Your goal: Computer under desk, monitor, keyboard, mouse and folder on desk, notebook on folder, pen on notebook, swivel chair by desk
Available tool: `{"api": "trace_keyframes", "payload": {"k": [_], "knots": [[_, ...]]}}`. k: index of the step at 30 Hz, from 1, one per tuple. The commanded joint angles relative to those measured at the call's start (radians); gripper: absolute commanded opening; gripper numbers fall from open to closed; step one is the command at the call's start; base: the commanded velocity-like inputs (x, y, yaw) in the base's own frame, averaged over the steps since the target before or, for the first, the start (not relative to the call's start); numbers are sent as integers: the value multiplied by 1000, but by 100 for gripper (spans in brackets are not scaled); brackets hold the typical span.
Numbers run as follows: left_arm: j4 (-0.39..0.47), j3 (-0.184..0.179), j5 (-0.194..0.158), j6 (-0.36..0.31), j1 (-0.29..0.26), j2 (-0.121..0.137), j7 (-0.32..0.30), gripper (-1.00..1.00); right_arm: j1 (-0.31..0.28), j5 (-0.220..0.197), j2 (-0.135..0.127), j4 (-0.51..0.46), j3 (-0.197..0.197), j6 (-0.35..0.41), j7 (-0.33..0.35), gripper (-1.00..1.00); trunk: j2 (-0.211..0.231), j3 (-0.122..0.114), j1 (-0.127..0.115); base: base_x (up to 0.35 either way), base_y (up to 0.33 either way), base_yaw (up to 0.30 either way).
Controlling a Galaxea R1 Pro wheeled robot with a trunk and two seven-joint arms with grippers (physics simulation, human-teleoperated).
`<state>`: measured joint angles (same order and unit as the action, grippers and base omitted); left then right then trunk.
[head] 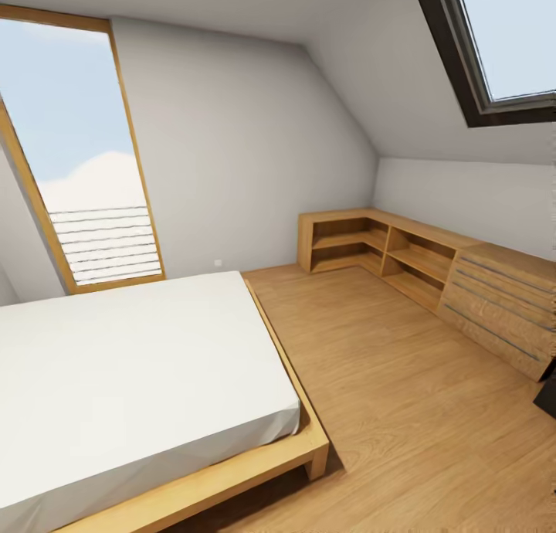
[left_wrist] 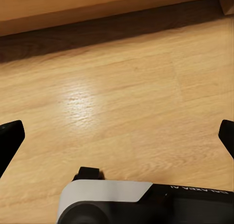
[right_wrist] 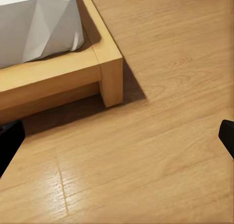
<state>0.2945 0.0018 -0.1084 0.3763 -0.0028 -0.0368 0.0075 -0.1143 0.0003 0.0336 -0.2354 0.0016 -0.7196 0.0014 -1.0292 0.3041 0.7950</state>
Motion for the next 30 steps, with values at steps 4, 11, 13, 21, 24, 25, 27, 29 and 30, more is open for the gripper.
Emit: {"api": "trace_keyframes", "payload": {"k": [4,11,13,21,24,25,27,29,30], "knots": [[0,0,-6,4,0,0,0,100,-1,0,0,1,0,-2,0,100,-1,7,0,0,0,-126],[0,0,-7,2,0,2,0,100,-3,0,-5,1,0,-1,-1,100,-1,17,0,0,0,-145],[0,-1,-7,0,0,1,0,100,-3,1,-6,1,0,-1,-1,100,-1,18,0,0,0,-218],[-1,-1,-5,0,0,4,0,100,-3,1,-9,2,1,-3,0,100,-1,20,0,0,0,-279],[-1,-1,-5,0,0,4,0,100,-3,2,-8,2,1,-3,0,100,-1,20,0,0,0,-296],[-1,0,-5,1,0,4,0,100,-3,2,-8,2,1,-3,0,100,-1,20,0,0,0,-298],[-1,0,-5,2,0,5,0,100,-3,3,-8,3,1,-3,0,100,-1,20,0,0,0,-299],[-1,-1,-5,2,0,4,0,100,-3,3,-8,2,1,-3,0,100,-1,20,0,0,0,-299],[-1,-1,-5,2,0,3,0,100,-3,3,-8,2,1,-3,0,100,-1,20,0,0,0,-299]]}}
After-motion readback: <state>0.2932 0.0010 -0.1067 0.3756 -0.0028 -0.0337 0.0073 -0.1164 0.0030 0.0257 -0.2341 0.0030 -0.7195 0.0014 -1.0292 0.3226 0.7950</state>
